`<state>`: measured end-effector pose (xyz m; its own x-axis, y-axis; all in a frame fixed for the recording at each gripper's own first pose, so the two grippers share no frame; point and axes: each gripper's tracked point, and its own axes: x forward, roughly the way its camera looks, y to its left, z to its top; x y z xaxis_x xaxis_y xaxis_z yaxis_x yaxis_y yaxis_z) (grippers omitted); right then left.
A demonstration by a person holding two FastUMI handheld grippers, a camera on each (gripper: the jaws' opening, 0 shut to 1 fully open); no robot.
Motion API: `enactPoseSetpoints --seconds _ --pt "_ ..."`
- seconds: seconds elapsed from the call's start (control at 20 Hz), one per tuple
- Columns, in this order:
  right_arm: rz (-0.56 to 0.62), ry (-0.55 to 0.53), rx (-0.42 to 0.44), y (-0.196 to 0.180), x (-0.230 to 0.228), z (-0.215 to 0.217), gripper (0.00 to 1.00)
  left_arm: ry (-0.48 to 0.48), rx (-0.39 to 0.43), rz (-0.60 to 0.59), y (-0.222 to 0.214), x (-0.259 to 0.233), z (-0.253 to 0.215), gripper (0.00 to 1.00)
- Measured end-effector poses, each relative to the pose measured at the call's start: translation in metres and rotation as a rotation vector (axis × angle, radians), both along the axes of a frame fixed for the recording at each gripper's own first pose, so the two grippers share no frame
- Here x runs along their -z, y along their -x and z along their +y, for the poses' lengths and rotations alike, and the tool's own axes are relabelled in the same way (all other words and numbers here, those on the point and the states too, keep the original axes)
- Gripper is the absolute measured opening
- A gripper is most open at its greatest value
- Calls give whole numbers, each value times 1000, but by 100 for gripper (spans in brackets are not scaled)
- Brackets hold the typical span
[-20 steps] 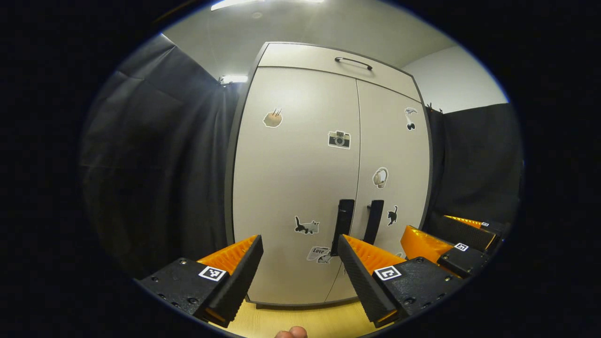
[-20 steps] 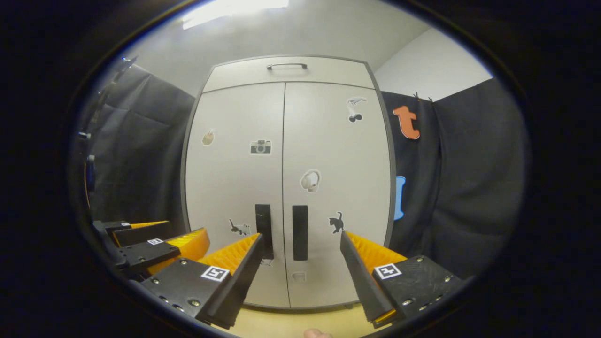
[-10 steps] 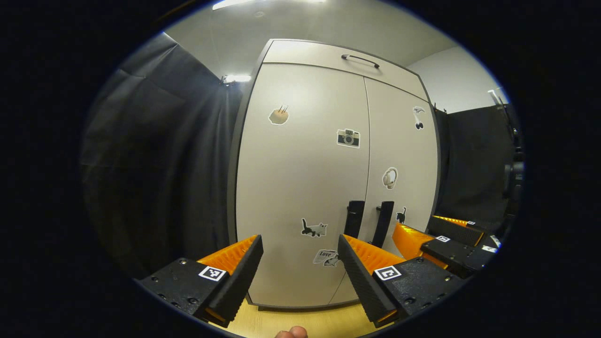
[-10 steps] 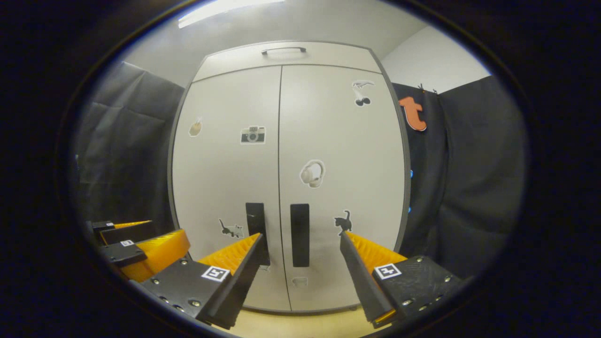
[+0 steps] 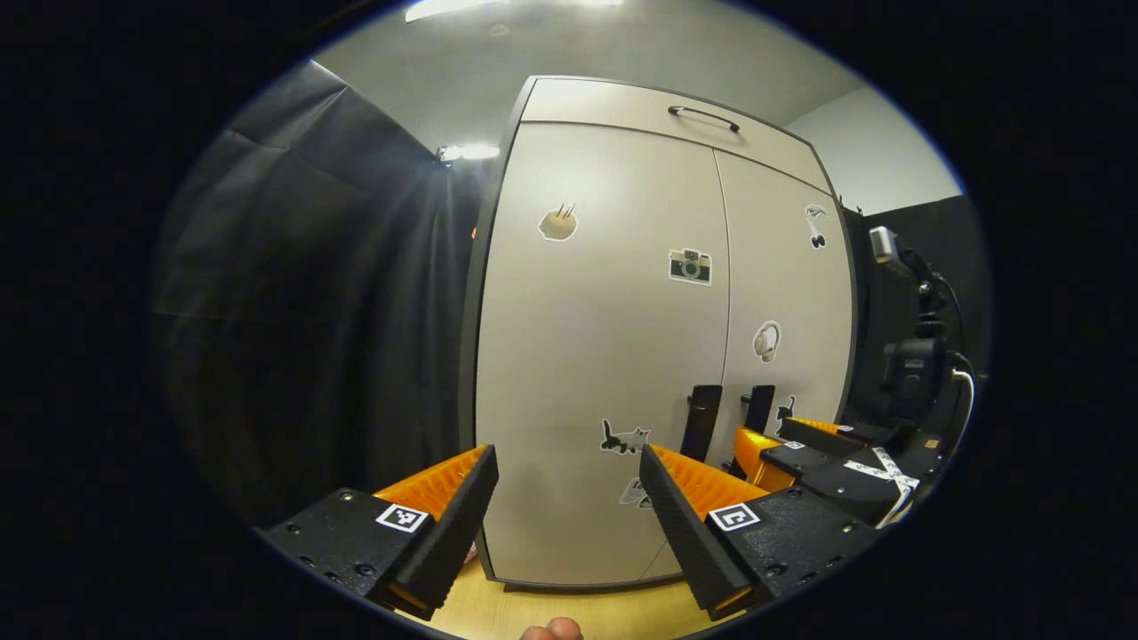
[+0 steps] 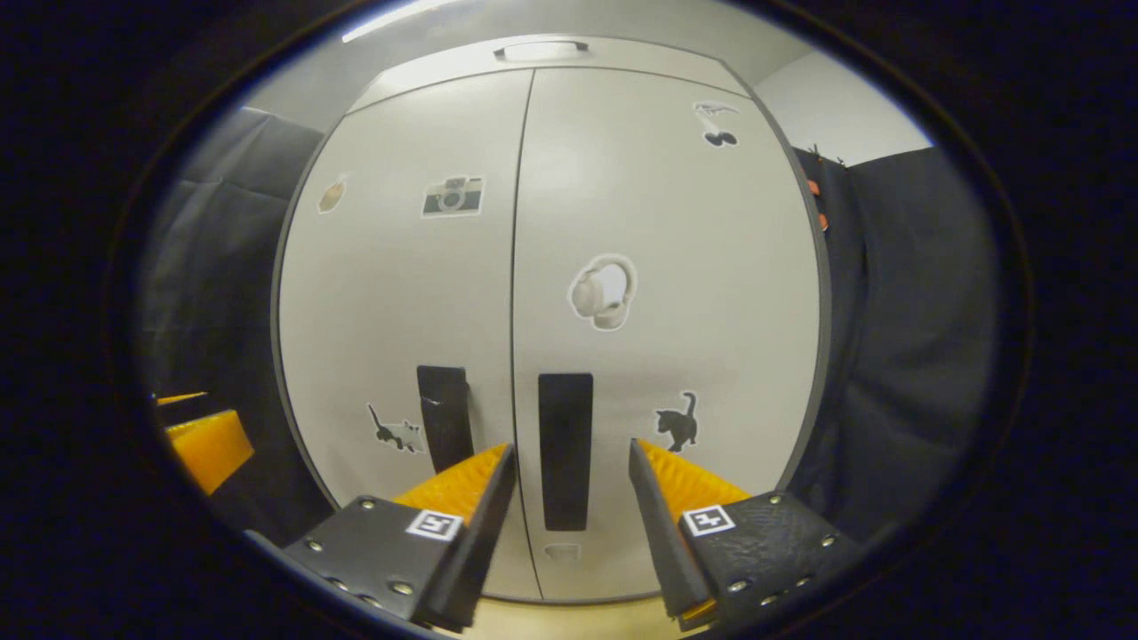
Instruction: Open the right door of the double-door shoe cabinet with the right hand, and open the left door with the left hand.
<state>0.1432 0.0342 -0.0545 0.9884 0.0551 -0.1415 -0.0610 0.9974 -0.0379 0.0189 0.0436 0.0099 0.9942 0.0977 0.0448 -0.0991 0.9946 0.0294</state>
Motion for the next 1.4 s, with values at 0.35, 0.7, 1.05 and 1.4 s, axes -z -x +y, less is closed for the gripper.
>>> enactPoseSetpoints --seconds 0.35,0.7,1.05,1.4 --pt "22 -29 -19 -17 11 12 46 -1 -25 -2 -4 1 10 99" --pt "25 -19 22 -23 15 9 30 5 -28 -3 -6 2 12 99" --pt "31 -30 19 -20 17 7 13 13 -34 5 -6 6 17 99" --pt "26 -49 -69 -5 13 4 13 15 -33 5 -6 8 18 99"
